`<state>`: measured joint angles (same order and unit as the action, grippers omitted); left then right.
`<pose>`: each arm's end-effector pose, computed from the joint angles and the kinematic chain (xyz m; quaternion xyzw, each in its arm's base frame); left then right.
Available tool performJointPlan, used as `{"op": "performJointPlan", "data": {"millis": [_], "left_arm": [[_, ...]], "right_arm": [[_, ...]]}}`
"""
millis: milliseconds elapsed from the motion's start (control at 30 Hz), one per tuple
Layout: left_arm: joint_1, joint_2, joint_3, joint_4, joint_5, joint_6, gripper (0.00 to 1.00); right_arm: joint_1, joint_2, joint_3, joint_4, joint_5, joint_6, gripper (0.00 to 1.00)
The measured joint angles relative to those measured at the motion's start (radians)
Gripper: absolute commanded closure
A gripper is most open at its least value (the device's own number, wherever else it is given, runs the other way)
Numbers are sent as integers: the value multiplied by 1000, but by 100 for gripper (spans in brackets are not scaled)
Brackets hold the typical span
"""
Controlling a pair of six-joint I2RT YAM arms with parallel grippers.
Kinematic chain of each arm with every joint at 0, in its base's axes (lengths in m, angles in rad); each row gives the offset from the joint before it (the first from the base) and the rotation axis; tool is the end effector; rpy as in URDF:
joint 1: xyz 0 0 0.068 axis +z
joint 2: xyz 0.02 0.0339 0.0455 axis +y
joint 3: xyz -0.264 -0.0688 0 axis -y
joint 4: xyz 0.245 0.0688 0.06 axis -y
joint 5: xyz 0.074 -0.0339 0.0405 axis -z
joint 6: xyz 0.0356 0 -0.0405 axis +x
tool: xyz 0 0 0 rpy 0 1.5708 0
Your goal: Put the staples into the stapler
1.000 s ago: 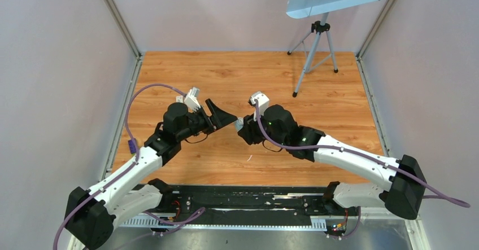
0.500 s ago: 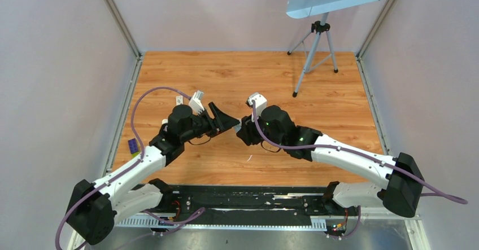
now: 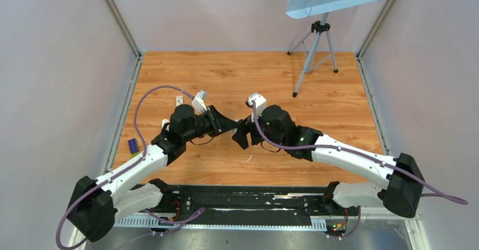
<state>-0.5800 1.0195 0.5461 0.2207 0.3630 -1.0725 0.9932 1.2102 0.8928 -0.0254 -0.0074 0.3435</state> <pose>0.1863 -0.1372 0.2533 -0.0824 0.7811 -0.5396 0.3032 0.1535 0.2360 0.3042 -0.2629 0.7739 0.3594 0.4503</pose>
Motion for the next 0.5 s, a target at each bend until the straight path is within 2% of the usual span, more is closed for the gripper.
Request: {"op": "performJointPlan", "data": {"millis": [133,367,500], "left_arm": [[0,-30,21,-84,-16,82,100],[0,-48,101,-203,-27,192,100],[0,-46,106,-241,-25,203,100]], "right_arm": [[-22,-29,-3,-5,-55,-28,24],[-53,-148,-44,-13,-141,-124,42],[-53,-150,-58,-13,-155,-158,47]]}}
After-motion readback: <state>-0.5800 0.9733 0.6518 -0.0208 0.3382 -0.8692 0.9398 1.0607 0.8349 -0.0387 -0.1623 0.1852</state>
